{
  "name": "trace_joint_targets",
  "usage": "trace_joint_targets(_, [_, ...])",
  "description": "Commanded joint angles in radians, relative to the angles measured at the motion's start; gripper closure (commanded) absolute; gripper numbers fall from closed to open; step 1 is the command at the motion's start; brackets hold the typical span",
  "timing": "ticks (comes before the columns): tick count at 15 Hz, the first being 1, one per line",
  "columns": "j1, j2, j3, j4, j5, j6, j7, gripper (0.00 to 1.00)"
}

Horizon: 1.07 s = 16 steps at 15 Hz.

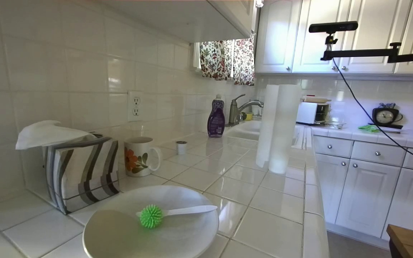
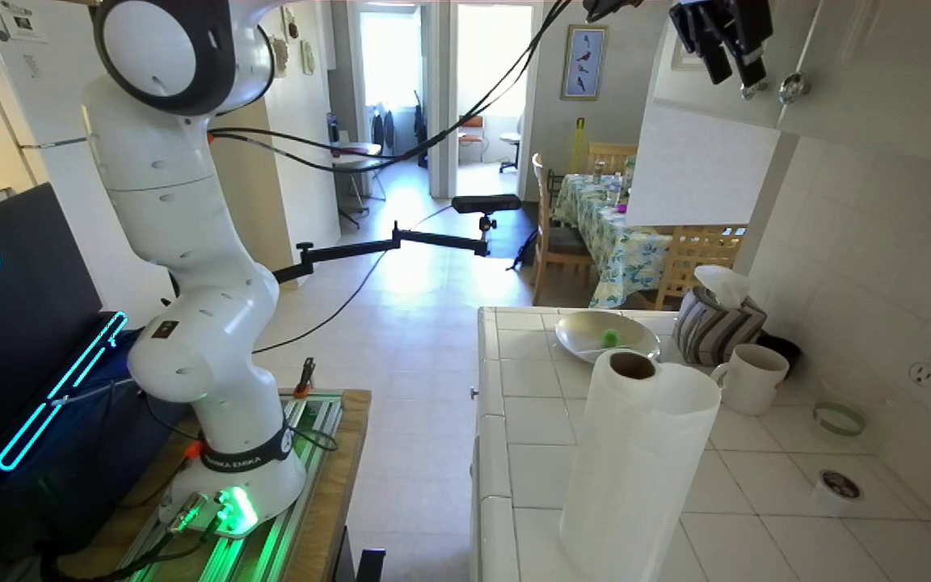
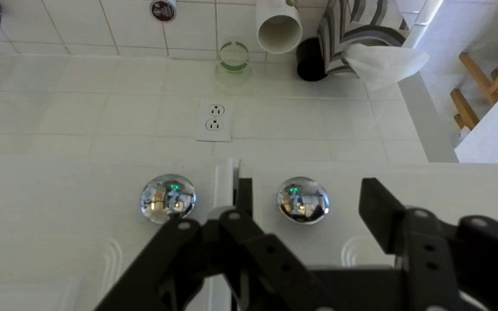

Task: Open the left cabinet door.

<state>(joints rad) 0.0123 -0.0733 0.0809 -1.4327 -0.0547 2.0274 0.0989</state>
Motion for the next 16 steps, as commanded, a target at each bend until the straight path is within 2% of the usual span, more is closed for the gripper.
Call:
trace_joint_targets(1, [-0.002, 0.041, 0.000, 0.044, -0.027, 0.023, 0.004, 0.39])
trace_joint_targets(2, [-0.003, 0.046, -0.001, 0.045, -0.026, 0.025, 0.005, 0.37])
trace_joint_targets(4, [-0.003, 0.054, -0.002, 0.049, -0.025, 0.025, 0.005, 0.39])
trace_joint_targets(5, [-0.003, 0.057, -0.003, 0.051, -0.025, 0.024, 0.005, 0.46])
trace_joint_targets(8, [-0.003, 0.065, -0.005, 0.059, -0.022, 0.023, 0.004, 0.75])
trace_joint_targets(10, [0.002, 0.070, -0.001, 0.067, -0.024, 0.018, 0.008, 0.89])
trace_joint_targets(16, [0.005, 0.044, 0.004, 0.055, -0.038, -0.033, 0.042, 0.90])
